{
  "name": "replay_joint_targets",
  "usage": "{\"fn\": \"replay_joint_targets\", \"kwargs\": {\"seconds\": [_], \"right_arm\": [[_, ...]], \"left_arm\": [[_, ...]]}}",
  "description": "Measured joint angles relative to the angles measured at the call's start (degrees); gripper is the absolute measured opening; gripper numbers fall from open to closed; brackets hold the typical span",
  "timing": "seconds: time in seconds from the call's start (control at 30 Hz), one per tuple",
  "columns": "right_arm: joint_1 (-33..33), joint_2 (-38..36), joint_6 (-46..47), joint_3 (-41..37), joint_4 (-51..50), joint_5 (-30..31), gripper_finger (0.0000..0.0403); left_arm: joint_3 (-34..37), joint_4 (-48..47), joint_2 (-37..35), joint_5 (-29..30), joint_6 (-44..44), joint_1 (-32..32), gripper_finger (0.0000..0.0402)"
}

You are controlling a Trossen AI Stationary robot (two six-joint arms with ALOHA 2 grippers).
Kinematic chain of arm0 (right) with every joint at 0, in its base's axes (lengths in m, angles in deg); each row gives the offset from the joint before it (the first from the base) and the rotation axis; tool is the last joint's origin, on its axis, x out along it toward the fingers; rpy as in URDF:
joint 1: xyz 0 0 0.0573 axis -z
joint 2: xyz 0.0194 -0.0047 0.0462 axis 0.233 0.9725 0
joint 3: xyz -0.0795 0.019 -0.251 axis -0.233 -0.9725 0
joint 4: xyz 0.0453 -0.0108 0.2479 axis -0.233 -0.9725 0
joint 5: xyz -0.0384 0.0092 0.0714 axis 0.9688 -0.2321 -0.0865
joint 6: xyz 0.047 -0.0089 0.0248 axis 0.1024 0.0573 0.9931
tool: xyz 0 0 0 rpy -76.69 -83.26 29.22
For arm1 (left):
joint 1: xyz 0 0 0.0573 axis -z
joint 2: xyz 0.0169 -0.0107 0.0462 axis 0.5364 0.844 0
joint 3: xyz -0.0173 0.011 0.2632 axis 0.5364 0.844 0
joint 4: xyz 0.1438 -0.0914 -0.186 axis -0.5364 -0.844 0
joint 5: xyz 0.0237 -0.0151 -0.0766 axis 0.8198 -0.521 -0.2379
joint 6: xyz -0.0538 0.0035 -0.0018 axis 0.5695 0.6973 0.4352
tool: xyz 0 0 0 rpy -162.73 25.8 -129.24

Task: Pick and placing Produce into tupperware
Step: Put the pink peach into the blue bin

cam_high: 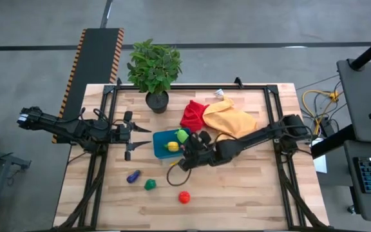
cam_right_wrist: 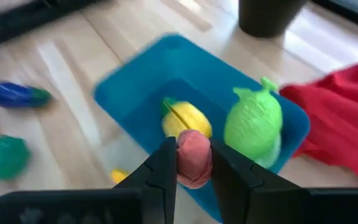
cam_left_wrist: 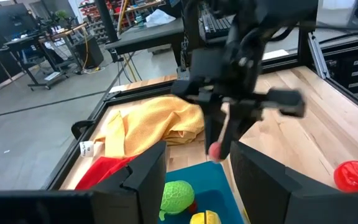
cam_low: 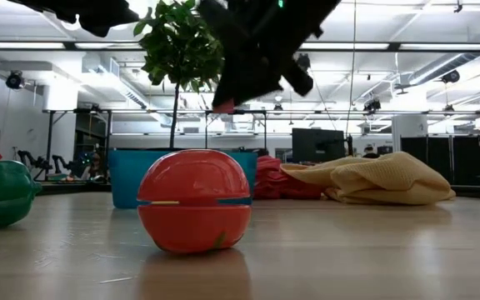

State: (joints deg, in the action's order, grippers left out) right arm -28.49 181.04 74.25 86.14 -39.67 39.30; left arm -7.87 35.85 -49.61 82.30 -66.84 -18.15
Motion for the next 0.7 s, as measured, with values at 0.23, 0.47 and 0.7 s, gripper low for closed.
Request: {"fn": "replay_joint_targets", "kwargs": {"seconds": [0.23,0.47,0.7], "right_arm": [[2.1,0.6,0.4,-0.7,-2.0,-4.7,0.0075],[2.3,0.9,0.4,-0.9,-5.5,-5.0,0.0075],[2.7,2.3,0.4,-0.9,-5.7,-4.9,0.0075]], "left_arm": [[0.0,-0.4,-0.1,0.0,0.0,0.0,0.0164],[0.0,-0.4,-0.1,0.0,0.0,0.0,0.0164],[0.0,-0.4,-0.2,0.0,0.0,0.0,0.0164]]}}
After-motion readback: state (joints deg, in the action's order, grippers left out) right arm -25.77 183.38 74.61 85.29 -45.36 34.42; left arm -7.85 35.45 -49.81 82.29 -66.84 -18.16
